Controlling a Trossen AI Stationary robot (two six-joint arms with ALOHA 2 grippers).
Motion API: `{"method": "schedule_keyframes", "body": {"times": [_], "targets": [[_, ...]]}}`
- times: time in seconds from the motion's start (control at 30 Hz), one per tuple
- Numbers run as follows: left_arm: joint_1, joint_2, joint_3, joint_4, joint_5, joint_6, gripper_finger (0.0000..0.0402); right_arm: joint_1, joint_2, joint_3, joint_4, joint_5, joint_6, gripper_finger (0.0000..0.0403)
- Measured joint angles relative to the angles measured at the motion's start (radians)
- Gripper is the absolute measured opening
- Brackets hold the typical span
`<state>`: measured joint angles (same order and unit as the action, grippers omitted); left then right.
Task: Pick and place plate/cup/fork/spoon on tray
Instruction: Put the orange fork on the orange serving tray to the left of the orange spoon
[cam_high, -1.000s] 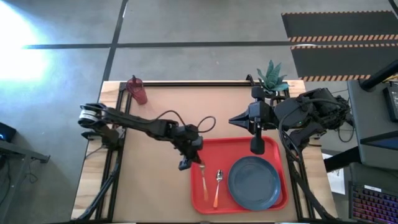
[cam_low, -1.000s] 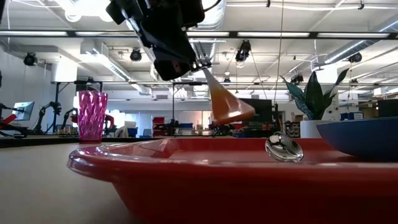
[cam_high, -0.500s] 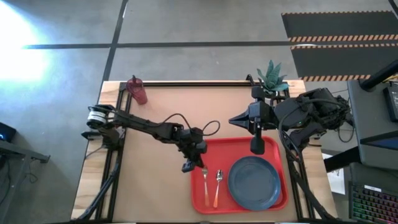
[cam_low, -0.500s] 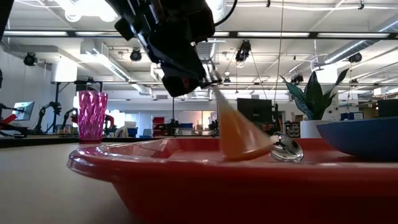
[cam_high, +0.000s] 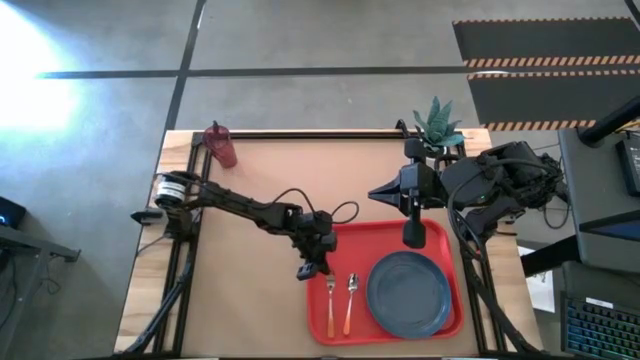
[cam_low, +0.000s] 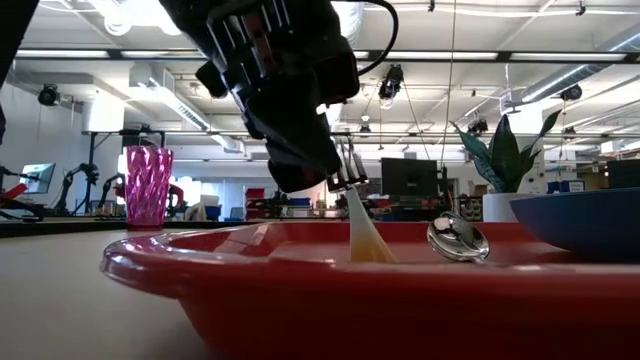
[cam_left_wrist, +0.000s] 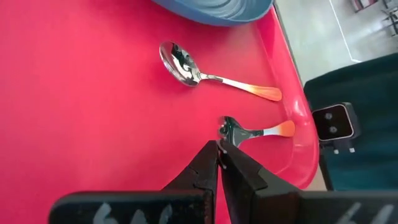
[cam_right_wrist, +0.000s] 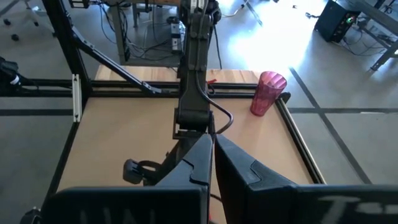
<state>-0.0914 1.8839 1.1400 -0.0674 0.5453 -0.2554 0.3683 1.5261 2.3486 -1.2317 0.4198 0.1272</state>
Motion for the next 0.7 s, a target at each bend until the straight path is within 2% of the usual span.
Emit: {"method": "schedule_keyframes", "body": {"times": [0.57, 0.7], "targets": [[-0.001, 0.0, -0.001, 0.007, -0.002, 0.003, 0.0001, 0.0, 0.0, 0.0, -0.013, 0.0, 0.003, 0.0009], [-0.001, 0.0, -0.001, 0.007, -0.002, 0.004, 0.0022, 0.0, 0.0, 0.0, -0.014, 0.0, 0.003, 0.0009]]}}
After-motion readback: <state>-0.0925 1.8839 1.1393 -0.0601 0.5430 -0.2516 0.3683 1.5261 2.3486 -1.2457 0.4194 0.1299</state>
